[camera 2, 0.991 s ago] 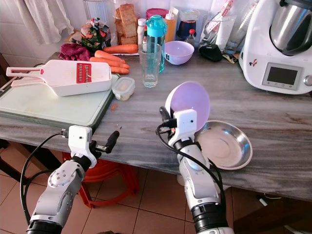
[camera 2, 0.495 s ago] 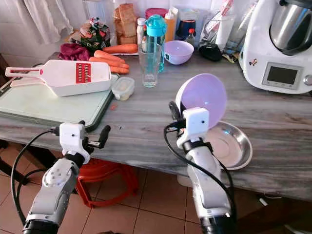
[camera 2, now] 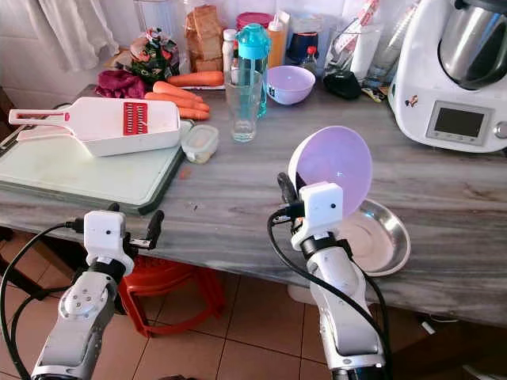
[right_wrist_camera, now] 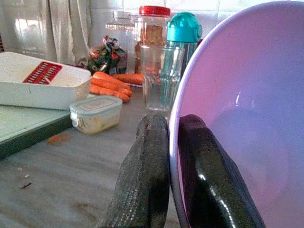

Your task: Setting the table

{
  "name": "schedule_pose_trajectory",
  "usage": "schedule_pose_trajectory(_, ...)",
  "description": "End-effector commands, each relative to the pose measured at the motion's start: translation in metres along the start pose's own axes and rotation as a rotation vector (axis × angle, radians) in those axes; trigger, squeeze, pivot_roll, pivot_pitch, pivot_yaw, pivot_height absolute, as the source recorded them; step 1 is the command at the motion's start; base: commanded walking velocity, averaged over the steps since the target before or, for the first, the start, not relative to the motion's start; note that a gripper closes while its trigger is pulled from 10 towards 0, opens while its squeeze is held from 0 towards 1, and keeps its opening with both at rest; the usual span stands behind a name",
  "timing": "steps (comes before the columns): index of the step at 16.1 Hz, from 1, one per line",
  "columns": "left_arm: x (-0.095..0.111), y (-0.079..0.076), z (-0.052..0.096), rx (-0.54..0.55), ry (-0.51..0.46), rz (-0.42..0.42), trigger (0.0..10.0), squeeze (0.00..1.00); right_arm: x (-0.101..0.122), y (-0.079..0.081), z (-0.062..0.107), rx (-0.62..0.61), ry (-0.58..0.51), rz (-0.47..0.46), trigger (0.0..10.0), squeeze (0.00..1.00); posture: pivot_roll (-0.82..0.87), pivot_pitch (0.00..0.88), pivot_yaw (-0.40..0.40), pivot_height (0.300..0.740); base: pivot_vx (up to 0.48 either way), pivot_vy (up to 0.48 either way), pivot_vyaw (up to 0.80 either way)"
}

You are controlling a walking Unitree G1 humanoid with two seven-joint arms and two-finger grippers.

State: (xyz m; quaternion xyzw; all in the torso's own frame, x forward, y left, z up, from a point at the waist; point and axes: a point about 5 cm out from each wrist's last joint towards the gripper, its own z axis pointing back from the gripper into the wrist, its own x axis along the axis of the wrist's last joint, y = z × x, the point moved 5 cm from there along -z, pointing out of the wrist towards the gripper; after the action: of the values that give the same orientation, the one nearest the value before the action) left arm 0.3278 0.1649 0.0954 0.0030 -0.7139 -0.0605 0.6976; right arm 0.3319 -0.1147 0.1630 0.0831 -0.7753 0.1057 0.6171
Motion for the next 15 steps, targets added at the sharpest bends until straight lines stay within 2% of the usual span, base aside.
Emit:
schedule_pose_trajectory(1,0.006,-0.003,-0.001,0.002,-0.023,-0.01,10.0,0.0,0.007,0.002,-0.001,0.007,-0.015,0.005,10.0,0.0,0.03,0.062,0.007,0.74,0.0,0.0,0.71)
schedule_pose_trajectory(6,0.007,-0.005,0.0,-0.004,-0.03,-0.02,10.0,0.0,-0.001,0.005,0.003,0.021,0.027,-0.03,10.0,0.0,0.03,0.061,0.008,0.74,0.0,0.0,0.0)
schedule_pose_trajectory(7,0.007,-0.006,0.0,-0.013,-0.032,-0.02,10.0,0.0,-0.003,0.009,0.004,0.044,0.038,-0.034,10.0,0.0,0.04,0.057,0.007,0.74,0.0,0.0,0.0)
schedule_pose_trajectory(9,0.007,-0.013,0.0,-0.062,-0.03,0.011,10.0,0.0,-0.019,0.034,0.008,0.192,0.123,-0.066,10.0,0.0,0.04,0.054,0.006,0.74,0.0,0.0,0.0)
schedule_pose_trajectory(13,0.007,-0.022,0.0,-0.126,-0.03,0.039,10.0,0.0,-0.022,0.038,0.009,0.24,0.137,-0.065,10.0,0.0,0.04,0.046,0.005,0.74,0.0,0.0,0.0)
schedule_pose_trajectory(14,0.006,-0.023,0.0,-0.134,-0.028,0.043,10.0,0.0,-0.023,0.039,0.009,0.246,0.142,-0.073,10.0,1.0,0.04,0.046,0.005,0.74,0.0,0.0,0.0)
schedule_pose_trajectory(15,0.006,-0.026,0.001,-0.152,-0.025,0.051,10.0,0.0,-0.024,0.043,0.011,0.269,0.152,-0.074,10.0,1.0,0.04,0.045,0.005,0.74,0.0,0.0,0.0)
